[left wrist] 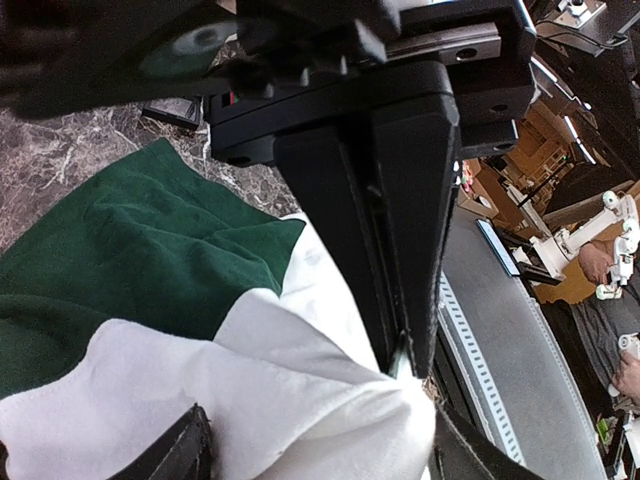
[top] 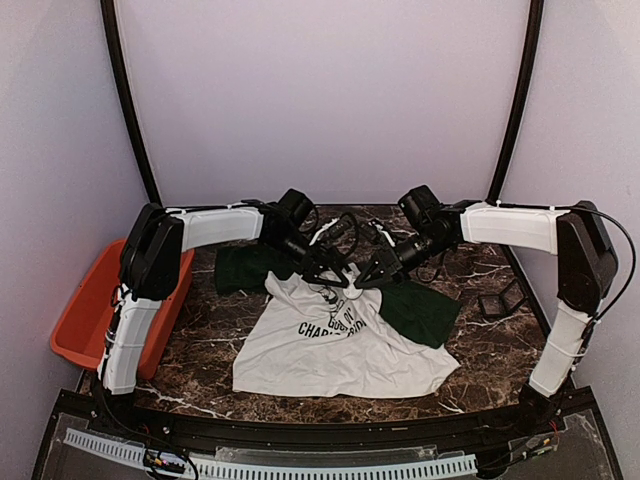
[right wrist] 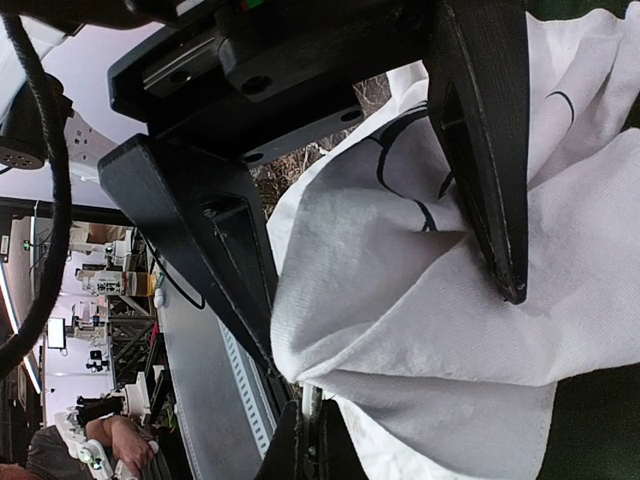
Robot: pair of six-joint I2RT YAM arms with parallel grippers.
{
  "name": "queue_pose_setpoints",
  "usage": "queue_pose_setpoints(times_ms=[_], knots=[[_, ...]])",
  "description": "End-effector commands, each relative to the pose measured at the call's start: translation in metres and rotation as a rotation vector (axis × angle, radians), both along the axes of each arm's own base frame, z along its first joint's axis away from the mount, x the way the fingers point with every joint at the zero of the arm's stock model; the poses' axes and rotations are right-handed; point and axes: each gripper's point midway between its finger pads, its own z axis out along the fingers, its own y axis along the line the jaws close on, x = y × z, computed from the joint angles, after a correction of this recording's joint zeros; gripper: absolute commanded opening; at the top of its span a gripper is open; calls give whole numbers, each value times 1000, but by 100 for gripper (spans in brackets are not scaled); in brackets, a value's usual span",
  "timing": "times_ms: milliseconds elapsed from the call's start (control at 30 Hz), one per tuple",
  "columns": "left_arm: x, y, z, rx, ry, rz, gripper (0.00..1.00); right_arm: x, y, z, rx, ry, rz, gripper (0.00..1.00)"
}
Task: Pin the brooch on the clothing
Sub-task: Cross the brooch on the flattened clothing.
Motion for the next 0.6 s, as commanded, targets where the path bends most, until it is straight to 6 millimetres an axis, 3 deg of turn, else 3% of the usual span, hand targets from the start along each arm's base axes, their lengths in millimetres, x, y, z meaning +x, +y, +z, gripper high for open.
queue_pose_setpoints(times_ms=[0,567], knots=[[-6,-2,12,-28,17,-27,73,0,0,17,39,-28,9,0],[-20,-11,-5,51,-18,-64,65,1,1,17,34,-25,7,0]])
